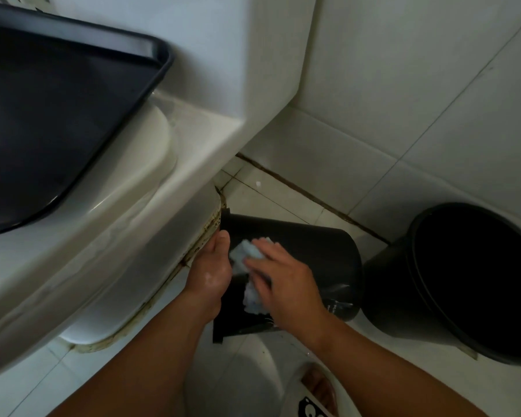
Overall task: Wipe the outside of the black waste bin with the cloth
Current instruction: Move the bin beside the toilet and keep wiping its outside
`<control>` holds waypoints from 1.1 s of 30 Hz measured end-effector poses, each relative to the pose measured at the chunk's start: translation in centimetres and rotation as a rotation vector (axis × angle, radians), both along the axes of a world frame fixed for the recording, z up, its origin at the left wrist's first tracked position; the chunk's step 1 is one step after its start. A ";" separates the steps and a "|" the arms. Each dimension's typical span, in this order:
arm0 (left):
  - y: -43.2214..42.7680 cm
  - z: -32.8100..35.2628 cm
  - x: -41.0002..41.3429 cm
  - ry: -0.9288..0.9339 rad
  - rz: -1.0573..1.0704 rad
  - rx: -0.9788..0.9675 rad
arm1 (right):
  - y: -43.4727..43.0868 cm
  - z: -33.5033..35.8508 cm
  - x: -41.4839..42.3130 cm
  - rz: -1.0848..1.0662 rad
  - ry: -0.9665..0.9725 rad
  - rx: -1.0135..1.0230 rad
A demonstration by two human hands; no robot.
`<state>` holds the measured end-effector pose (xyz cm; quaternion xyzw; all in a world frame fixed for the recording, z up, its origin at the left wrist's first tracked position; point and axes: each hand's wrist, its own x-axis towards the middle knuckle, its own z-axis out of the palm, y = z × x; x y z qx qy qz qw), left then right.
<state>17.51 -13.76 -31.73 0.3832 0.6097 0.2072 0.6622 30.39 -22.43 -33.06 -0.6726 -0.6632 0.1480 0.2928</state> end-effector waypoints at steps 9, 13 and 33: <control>0.2 -0.2 -0.1 0.029 0.027 0.004 | -2.7 -1.8 -2.0 0.285 -0.082 0.112; 0.0 0.1 0.1 0.032 0.061 -0.018 | -2.8 -2.1 2.7 0.264 -0.349 -0.015; -1.2 0.6 0.3 -0.037 0.075 -0.020 | 1.9 0.8 4.4 -0.402 -0.058 -0.266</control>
